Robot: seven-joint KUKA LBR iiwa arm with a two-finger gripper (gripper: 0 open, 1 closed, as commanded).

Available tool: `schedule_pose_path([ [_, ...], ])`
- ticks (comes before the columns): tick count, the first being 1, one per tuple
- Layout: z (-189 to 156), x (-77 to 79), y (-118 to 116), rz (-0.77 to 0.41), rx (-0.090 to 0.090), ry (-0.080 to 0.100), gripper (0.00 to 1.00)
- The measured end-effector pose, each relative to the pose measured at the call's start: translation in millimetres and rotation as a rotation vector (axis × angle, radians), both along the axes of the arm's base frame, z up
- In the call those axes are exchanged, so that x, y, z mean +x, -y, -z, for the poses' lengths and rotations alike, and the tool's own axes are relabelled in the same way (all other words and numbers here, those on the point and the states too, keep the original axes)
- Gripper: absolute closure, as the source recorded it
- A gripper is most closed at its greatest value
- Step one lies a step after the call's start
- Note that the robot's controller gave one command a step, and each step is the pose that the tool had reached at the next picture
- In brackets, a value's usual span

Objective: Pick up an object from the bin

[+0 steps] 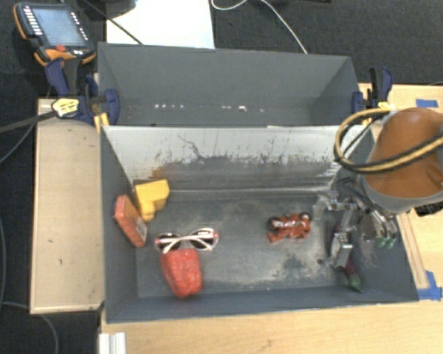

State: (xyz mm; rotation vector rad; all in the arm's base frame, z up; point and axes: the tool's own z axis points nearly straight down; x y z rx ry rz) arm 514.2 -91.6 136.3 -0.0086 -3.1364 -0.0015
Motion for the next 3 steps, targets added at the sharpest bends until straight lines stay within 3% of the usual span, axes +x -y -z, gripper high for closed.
schedule_pose_path([
  [1,-4.5,1.7,-0.4,-0.005,-0.001,0.008,0.00],
  [2,60.1,2.2,-75.3,0.171,0.001,0.002,0.00],
  [3,18.6,42.6,-39.5,0.336,-0.002,0.017,0.00],
])
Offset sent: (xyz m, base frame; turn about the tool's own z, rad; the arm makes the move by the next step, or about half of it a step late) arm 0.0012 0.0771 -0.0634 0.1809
